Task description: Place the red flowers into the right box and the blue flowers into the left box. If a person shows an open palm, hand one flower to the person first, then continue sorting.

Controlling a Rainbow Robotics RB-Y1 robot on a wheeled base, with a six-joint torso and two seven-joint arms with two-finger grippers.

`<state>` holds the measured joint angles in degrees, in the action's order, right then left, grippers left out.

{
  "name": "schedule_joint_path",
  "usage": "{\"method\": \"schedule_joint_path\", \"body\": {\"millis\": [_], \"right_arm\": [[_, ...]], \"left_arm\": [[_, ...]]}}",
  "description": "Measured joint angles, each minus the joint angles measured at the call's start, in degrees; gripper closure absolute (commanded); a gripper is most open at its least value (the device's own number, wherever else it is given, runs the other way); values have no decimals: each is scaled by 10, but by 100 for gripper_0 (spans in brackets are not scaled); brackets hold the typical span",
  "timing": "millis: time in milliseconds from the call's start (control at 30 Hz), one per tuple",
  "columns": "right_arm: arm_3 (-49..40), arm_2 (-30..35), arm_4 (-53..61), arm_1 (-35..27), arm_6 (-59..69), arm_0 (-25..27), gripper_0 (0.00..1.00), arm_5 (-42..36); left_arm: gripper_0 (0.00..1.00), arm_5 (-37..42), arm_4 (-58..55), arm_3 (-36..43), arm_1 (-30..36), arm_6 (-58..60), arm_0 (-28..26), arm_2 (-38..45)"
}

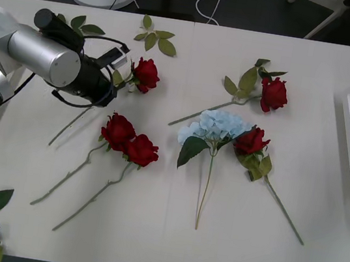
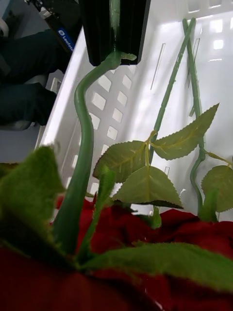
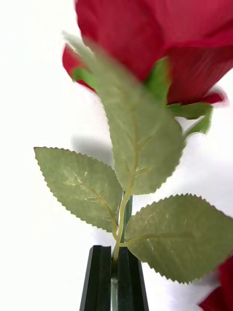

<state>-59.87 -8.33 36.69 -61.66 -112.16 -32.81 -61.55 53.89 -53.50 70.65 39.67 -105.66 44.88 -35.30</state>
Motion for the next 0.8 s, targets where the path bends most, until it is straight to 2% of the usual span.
{"method": "schedule_joint_path", "body": {"millis": [267, 400, 533, 700, 800], "right_arm": [[55, 0, -1, 23, 0, 0, 100, 41], [74, 0, 0, 28, 0, -1, 100, 67], [101, 0, 4, 28, 0, -1, 100, 94], [124, 0, 34, 28, 0, -1, 50, 104], [127, 0, 38, 28, 0, -1, 35, 107]], "left_arm": [[100, 10, -56, 104, 60, 0, -10, 47], [100, 12, -106, 176, 68, 0, -47, 120], [100, -28, -155, 253, 69, 0, -100, 175], [100, -90, -210, 299, 69, 0, -132, 185], [100, -130, -219, 317, 64, 0, -137, 185]]}}
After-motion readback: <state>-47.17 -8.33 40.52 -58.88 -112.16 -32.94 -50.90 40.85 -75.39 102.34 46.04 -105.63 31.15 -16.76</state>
